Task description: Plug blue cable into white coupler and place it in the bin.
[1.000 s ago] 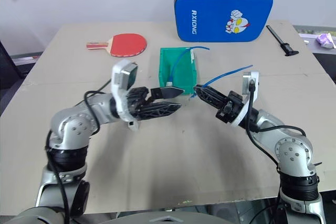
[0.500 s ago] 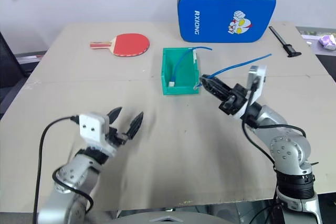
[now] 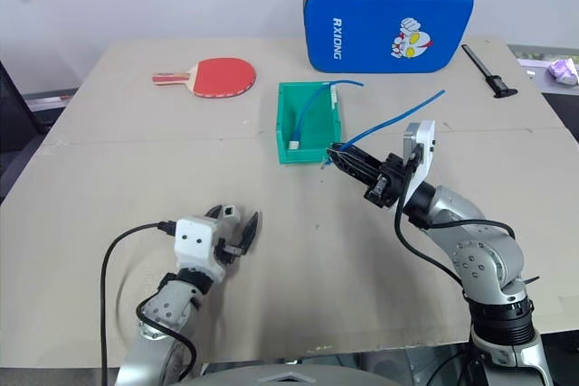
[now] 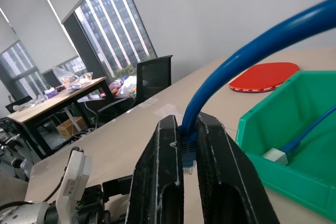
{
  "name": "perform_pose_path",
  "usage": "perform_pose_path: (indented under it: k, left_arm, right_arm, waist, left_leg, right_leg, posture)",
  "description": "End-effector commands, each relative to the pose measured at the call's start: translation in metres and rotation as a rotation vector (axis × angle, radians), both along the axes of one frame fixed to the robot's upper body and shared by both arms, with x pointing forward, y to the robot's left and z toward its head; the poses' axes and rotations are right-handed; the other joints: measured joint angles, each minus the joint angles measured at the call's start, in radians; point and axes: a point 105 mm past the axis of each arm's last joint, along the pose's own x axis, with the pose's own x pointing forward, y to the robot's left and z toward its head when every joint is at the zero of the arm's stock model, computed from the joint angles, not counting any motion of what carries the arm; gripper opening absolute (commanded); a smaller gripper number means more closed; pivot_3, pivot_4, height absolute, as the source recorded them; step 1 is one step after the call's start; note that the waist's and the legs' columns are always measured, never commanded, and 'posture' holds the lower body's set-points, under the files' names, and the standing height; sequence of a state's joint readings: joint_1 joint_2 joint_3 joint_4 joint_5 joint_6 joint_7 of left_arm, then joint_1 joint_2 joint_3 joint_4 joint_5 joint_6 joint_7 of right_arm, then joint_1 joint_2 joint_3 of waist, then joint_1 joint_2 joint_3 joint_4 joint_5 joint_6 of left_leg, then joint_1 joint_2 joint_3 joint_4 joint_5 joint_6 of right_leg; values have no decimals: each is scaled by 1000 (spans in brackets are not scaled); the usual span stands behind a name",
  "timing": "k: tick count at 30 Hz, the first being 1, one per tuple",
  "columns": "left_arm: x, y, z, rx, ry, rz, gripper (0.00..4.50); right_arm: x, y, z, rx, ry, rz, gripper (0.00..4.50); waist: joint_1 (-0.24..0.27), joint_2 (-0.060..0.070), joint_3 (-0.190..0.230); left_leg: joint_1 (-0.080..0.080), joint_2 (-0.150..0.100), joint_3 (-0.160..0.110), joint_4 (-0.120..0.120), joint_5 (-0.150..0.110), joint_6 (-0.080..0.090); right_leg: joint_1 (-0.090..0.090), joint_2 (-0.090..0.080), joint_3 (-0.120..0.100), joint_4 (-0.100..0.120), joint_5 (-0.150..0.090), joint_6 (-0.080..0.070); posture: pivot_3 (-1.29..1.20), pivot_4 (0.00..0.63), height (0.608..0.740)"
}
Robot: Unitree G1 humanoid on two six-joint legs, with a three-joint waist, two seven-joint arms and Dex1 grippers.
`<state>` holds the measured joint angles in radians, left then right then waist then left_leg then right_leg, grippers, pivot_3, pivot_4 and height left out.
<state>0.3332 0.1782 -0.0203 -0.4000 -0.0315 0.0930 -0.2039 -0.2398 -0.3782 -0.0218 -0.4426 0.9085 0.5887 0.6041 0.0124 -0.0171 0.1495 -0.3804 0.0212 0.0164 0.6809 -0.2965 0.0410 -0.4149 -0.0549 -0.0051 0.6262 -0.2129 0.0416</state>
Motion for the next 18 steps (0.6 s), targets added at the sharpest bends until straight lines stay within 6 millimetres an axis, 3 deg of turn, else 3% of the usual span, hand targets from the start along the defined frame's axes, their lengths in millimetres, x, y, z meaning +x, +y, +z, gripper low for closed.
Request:
perform_pose_path:
  k: [1, 5, 6, 10, 13, 18]
  left_arm:
    - [-2, 0, 3, -13, -28, 18, 2629]
    - [-2, -1, 4, -11, -36, 12, 603]
    - [0, -1, 5, -9, -41, 9, 389]
    - [19, -7, 29, 43, -140, -51, 389]
    - [38, -19, 58, 109, -250, -115, 389]
    - [51, -38, 81, 155, -338, -172, 389]
  right_arm:
    - [-9, 5, 9, -11, -61, 21, 0]
    - [-7, 17, 5, -42, -67, 13, 0]
    - [-5, 22, 3, -63, -77, 8, 0]
    - [2, 47, -1, -184, -187, -26, 0]
    - [9, 66, 11, -212, -311, -57, 0]
    - [17, 83, 23, -206, -387, -87, 0]
  waist:
    - [0, 0, 0]
    - [0, 0, 0]
    - [-1, 0, 0]
    - [1, 0, 0]
    - [1, 0, 0]
    - [0, 0, 0]
  left_leg:
    - [0, 0, 0, 0, 0, 0]
    - [0, 0, 0, 0, 0, 0]
    - [0, 0, 0, 0, 0, 0]
    - [0, 0, -1, 0, 0, 0]
    - [0, 0, -1, 1, 0, 0]
    - [0, -1, 0, 1, 0, -1]
  right_leg:
    - [0, 0, 0, 0, 0, 0]
    - [0, 0, 0, 0, 0, 0]
    - [0, 0, 0, 0, 0, 0]
    - [-1, 1, -1, 1, 0, 0]
    - [0, 2, -1, 1, 0, 0]
    - [0, 1, -1, 1, 3, 4]
  posture:
    - [0, 150, 728]
    - [0, 150, 728]
    - [0, 150, 728]
    - [0, 150, 728]
    - [0, 150, 728]
    - [0, 150, 728]
